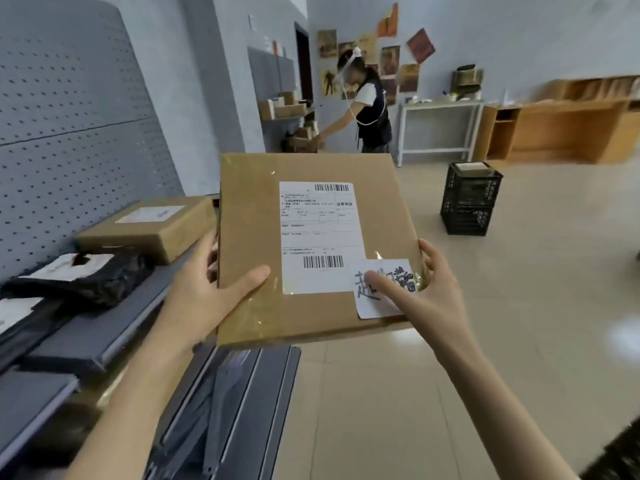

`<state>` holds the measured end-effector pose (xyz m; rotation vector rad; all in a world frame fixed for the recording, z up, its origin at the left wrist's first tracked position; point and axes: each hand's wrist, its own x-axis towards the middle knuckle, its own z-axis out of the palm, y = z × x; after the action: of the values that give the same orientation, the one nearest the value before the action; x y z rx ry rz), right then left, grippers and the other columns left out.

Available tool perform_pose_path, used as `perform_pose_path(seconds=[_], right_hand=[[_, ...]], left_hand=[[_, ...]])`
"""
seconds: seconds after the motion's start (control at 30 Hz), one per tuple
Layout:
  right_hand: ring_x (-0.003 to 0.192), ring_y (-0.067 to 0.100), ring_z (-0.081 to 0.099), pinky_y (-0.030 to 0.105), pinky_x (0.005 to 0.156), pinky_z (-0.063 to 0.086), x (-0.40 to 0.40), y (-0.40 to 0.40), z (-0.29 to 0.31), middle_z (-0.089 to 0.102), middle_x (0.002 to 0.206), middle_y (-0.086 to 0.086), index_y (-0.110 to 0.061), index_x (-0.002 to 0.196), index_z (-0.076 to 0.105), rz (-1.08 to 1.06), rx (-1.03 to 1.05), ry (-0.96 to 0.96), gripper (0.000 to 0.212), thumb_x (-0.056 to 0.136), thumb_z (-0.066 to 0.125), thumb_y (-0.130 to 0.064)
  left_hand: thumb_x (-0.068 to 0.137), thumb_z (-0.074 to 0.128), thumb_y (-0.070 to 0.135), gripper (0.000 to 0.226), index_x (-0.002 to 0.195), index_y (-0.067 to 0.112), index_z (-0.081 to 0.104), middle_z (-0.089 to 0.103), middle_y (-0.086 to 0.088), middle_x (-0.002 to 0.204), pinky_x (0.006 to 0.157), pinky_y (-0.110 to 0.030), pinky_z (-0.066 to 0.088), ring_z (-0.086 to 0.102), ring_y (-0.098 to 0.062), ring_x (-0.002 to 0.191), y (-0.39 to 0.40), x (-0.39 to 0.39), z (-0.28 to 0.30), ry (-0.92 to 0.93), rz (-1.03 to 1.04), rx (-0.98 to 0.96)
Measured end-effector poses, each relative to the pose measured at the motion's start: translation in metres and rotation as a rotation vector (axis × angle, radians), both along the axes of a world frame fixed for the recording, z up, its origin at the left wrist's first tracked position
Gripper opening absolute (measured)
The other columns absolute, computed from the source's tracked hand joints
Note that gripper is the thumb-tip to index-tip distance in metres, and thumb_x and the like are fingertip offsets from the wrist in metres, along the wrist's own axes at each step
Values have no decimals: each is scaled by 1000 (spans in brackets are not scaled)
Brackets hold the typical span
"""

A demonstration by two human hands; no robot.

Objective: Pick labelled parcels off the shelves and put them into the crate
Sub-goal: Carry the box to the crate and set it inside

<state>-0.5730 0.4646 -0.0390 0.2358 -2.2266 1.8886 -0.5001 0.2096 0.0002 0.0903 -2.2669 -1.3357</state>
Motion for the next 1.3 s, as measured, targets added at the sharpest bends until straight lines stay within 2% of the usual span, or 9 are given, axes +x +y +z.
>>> perform_pose_path(seconds=[0.13,0.3,0.4,0.47,0.6,0.83,1.03,1.13,1.3], right_hand=[[85,-23,51,17,72,39,-32,96,0,53,91,-38,-50,112,39,-220,93,-6,76,47,75,-64],[103,7,56,30,88,44,-61,219,-6,54,103,-26,-31,127,40,-461,130,-50,88,53,81,-53],[107,14,58,43,93,48,-67,288,-12,57,116,-13,-30,130,37,-587,144,-90,93,52,79,-58],[102,13,59,42,89,50,-68,328,-19,56,111,-14,-31,129,36,-672,137,-109,91,53,77,-60],[85,0,54,25,67,44,-69,393,-32,49,96,-25,-30,129,34,-849,94,-133,88,58,78,-57],[107,13,55,42,88,50,-76,476,-54,52,122,-11,-33,128,32,-1193,64,-200,88,57,77,-60],[106,12,49,35,87,45,-83,515,-80,47,130,-5,-30,140,30,-1462,33,-258,98,59,78,-58],[107,14,47,33,83,39,-85,529,-99,44,134,-3,-27,142,30,-1587,-7,-321,99,60,78,-57],[119,18,47,33,84,39,-87,557,-139,41,139,-4,-25,142,29,-1721,-93,-410,99,61,79,-53]], left_hand=[[54,68,74,75,118,70,29,47,46,97,69,-13,38,48,25,88,93,-76,-2,-24,-69,-114],[57,64,73,96,138,47,19,48,29,104,72,-24,42,51,-5,93,225,-154,-17,9,-192,-203],[56,62,72,99,140,43,19,45,26,102,69,-22,37,45,-5,91,306,-191,-26,30,-281,-248],[56,63,70,95,137,43,21,43,33,97,67,-17,37,42,-2,88,354,-214,-29,60,-352,-271],[57,70,64,101,141,32,24,53,13,122,92,-36,45,52,-14,107,441,-257,-31,35,-547,-300],[62,73,55,94,140,34,25,52,8,127,89,-31,43,52,-16,112,574,-323,-50,46,-871,-301],[59,75,56,98,140,32,25,51,6,131,89,-34,45,54,-18,108,675,-370,-75,3,-1157,-372],[59,76,55,98,139,33,23,51,9,125,79,-27,40,50,-12,98,718,-384,-96,-44,-1302,-406],[59,77,53,98,137,24,25,51,7,111,81,-32,47,55,-18,98,781,-394,-138,-113,-1442,-499]])
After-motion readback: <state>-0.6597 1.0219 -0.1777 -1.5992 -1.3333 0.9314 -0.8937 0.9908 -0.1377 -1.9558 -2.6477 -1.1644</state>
